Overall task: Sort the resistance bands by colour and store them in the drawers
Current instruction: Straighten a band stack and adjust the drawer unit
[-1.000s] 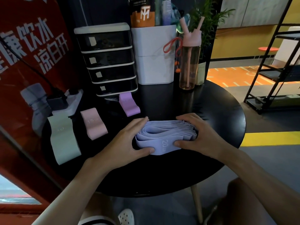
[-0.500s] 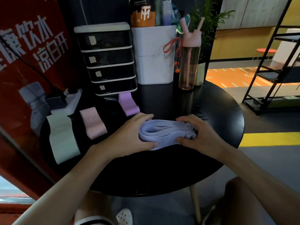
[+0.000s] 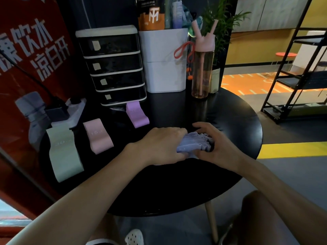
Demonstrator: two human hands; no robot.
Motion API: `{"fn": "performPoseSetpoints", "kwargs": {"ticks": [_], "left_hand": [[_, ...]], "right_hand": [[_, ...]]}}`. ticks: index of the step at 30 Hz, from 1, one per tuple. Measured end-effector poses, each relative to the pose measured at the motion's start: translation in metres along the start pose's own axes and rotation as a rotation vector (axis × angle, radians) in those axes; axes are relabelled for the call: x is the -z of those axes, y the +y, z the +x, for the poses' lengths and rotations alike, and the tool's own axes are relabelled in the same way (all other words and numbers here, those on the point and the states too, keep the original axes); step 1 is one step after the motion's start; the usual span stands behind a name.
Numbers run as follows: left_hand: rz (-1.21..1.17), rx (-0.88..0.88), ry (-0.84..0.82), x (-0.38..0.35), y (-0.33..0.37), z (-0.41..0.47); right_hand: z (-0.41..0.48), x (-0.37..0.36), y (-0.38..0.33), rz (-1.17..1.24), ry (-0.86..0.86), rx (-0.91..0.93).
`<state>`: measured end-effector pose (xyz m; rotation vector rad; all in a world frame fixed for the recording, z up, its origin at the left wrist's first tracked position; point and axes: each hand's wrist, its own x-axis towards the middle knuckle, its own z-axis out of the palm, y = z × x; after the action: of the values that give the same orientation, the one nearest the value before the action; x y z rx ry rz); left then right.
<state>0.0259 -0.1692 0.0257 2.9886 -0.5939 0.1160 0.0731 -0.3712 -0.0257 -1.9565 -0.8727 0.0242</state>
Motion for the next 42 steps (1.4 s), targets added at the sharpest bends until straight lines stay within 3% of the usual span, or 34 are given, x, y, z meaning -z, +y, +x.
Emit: {"fn": "performPoseSetpoints", "kwargs": {"ticks": [4,7,13,16,21,28,37,42], "left_hand": [[-0.033,0.002,-0.003,0.0,0.001,0.006],[-0.23,0.045,0.047,0.0,-0.006,0.005],[-0.929,0.136,0.452,0.0,-0.012,0.002],[-1.188,0.239,0.541,0.004,-0.009,0.0],[-1.395,0.263,0.622,0.022,-0.015,-0.008],[-1.192,0.265,0.644,0.055,-0.049,-0.029],[-1.098,0.354,0.481,0.095,-0.121,-0.041],[-1.067,0.465,0.45,0.094,-0.162,-0.036]], "right_hand": [[0.001,0.002,-0.005,0.012,-0.014,-0.049],[0.004,0.01,-0.011,0.147,0.073,-0.078],[0.019,0.002,-0.033,0.548,0.143,-0.158],[0.023,-0.02,-0.043,0.461,0.014,-0.223],[0.028,-0.04,-0.06,0.374,0.049,-0.202],[0.044,-0.049,-0.078,0.454,-0.028,-0.196],[0.094,-0.096,-0.089,0.587,-0.028,-0.305],[0.116,-0.126,-0.085,0.329,0.078,-0.126]]}}
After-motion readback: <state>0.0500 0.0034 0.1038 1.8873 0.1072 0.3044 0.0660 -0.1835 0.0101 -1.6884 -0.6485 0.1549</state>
